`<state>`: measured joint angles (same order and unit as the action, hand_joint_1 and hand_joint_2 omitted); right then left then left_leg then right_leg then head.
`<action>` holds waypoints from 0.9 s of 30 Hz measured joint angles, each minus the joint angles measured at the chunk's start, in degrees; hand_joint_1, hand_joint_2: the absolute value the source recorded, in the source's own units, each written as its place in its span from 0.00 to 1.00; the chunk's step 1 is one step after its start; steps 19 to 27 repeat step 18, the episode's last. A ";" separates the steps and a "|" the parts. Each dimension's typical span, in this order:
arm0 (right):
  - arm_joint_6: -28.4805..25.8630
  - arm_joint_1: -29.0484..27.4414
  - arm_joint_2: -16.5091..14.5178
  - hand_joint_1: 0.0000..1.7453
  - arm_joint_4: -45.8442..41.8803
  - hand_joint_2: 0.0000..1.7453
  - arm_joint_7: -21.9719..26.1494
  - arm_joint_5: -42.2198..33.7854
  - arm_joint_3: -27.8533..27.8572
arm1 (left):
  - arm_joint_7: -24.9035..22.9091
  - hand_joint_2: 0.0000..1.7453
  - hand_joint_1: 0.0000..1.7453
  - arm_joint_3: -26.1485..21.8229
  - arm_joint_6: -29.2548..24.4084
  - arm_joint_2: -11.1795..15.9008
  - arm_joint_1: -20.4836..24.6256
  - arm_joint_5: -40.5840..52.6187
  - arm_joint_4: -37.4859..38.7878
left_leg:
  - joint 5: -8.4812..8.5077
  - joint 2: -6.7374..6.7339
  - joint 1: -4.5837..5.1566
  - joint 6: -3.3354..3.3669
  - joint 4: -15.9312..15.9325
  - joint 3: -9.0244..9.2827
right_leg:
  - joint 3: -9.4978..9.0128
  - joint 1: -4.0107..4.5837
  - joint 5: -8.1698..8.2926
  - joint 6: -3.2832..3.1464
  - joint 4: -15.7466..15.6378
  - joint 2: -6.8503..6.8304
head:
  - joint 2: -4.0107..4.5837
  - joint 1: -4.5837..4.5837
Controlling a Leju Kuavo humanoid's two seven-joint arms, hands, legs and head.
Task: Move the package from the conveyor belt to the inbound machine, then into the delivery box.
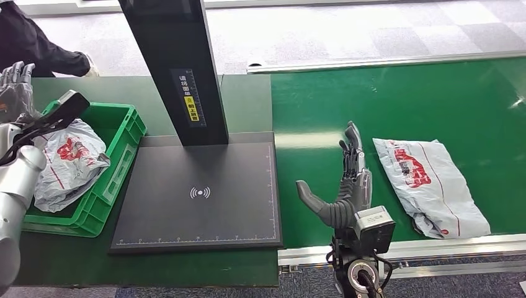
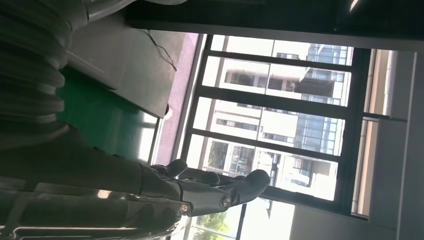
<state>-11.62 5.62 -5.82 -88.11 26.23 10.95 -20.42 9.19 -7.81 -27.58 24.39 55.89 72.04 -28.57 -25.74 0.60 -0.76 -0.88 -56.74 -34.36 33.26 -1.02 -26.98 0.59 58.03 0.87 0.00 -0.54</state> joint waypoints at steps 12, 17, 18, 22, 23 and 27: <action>-0.20 0.02 -0.05 0.00 0.00 1.00 -0.22 0.82 1.02 | 16.76 1.00 0.00 -1.22 10.42 -5.71 -10.82 -33.04 -17.01 | -0.01 -0.01 0.07 0.01 -0.01 0.01 | 0.01 -0.08 0.00 0.01 -0.02 0.01 | 0.00 -0.02; 2.01 0.33 -0.05 0.00 0.61 1.00 -0.54 -1.47 2.54 | 22.49 1.00 0.00 2.52 30.31 -14.86 -28.25 -64.29 -40.06 | -0.17 -0.16 0.22 0.10 -0.01 0.02 | -0.01 -0.24 -0.02 0.05 -0.07 0.11 | 0.00 -0.01; 2.33 0.38 -0.05 0.00 0.78 1.00 -0.60 -1.81 2.69 | 22.81 1.00 0.00 3.34 30.82 -15.77 -30.19 -65.75 -42.15 | -0.21 -0.20 0.23 0.11 -0.01 0.03 | 0.00 -0.26 -0.03 0.06 -0.08 0.15 | 0.00 -0.02; 2.33 0.38 -0.05 0.00 0.78 1.00 -0.60 -1.81 2.69 | 22.81 1.00 0.00 3.34 30.82 -15.77 -30.19 -65.75 -42.15 | -0.21 -0.20 0.23 0.11 -0.01 0.03 | 0.00 -0.26 -0.03 0.06 -0.08 0.15 | 0.00 -0.02; 2.33 0.38 -0.05 0.00 0.78 1.00 -0.60 -1.81 2.69 | 22.81 1.00 0.00 3.34 30.82 -15.77 -30.19 -65.75 -42.15 | -0.21 -0.20 0.23 0.11 -0.01 0.03 | 0.00 -0.26 -0.03 0.06 -0.08 0.15 | 0.00 -0.02; 2.33 0.38 -0.05 0.00 0.78 1.00 -0.60 -1.81 2.69 | 22.81 1.00 0.00 3.34 30.82 -15.77 -30.19 -65.75 -42.15 | -0.21 -0.20 0.23 0.11 -0.01 0.03 | 0.00 -0.26 -0.03 0.06 -0.08 0.15 | 0.00 -0.02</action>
